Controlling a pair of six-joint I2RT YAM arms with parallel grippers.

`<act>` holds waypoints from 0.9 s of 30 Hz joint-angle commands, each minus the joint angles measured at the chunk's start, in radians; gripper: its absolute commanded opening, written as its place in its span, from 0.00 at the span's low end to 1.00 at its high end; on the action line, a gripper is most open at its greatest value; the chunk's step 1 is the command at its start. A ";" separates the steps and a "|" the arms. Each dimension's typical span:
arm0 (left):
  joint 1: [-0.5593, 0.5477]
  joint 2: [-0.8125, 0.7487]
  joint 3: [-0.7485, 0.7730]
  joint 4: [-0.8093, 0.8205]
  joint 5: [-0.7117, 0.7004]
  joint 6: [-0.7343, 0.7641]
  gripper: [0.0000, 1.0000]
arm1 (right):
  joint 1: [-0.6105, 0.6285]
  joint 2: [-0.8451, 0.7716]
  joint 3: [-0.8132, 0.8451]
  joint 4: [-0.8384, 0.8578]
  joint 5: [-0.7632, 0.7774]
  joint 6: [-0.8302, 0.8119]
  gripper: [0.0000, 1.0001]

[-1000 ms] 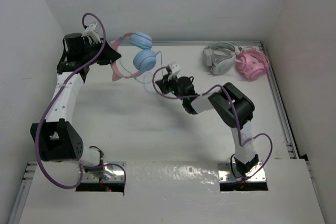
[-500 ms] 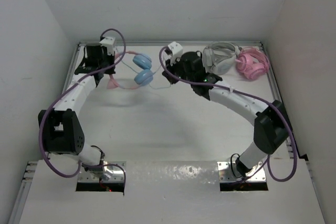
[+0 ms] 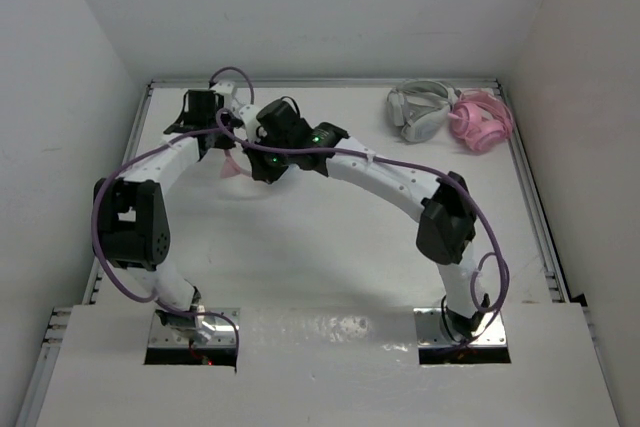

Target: Wrap the headphones

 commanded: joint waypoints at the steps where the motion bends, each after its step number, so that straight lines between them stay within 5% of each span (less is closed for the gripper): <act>1: -0.001 -0.035 0.071 0.078 0.122 -0.108 0.00 | -0.002 0.047 0.104 -0.006 -0.045 0.041 0.00; 8: 0.014 -0.077 0.067 0.090 0.203 -0.184 0.00 | -0.002 0.101 0.123 0.048 -0.016 0.065 0.00; 12: 0.060 -0.075 0.067 0.072 0.384 -0.248 0.00 | -0.002 0.099 0.063 0.097 0.056 0.053 0.04; 16: 0.073 -0.118 0.038 0.084 0.407 -0.277 0.00 | -0.002 0.102 0.034 0.149 0.077 0.035 0.21; 17: 0.073 -0.129 0.033 0.093 0.409 -0.280 0.00 | -0.002 0.102 0.020 0.158 0.082 0.027 0.36; 19: 0.073 -0.147 0.035 0.092 0.401 -0.282 0.00 | -0.002 0.101 0.003 0.177 0.090 0.012 0.45; 27: 0.109 -0.146 0.080 0.084 0.364 -0.280 0.00 | 0.004 -0.042 -0.268 0.307 0.004 -0.092 0.63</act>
